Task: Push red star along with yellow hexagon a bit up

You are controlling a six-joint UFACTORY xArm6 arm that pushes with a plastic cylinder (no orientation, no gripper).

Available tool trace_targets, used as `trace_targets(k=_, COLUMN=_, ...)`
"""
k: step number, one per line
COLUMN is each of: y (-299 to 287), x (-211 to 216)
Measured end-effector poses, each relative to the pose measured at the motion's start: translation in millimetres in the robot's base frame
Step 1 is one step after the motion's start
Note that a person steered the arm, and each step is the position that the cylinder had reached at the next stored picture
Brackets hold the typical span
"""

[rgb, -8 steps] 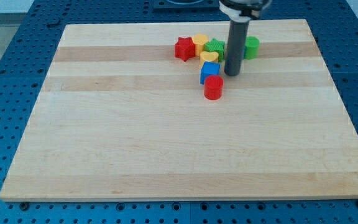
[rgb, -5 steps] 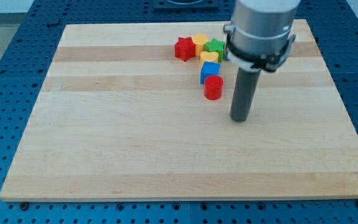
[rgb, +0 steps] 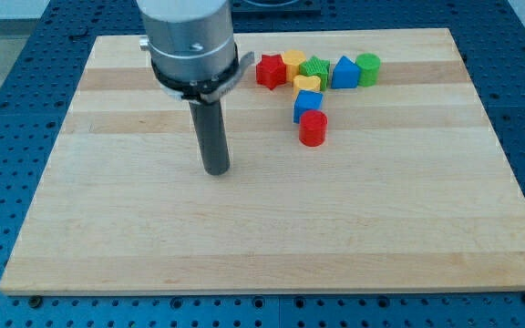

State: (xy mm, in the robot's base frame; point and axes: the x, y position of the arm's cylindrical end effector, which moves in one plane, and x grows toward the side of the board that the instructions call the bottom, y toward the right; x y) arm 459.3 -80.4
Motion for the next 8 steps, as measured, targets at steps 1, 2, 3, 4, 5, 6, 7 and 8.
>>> trace_targets(k=1, y=-13, x=-22)
trace_targets(k=2, y=-19, x=-42)
trace_targets(k=3, y=-18, x=-52)
trace_targets(k=4, y=-18, x=-58)
trace_targets(k=5, y=-12, x=-65)
trace_targets(k=6, y=-2, x=-68)
trace_targets(k=7, y=5, x=-72)
trace_targets(k=8, y=14, x=-85)
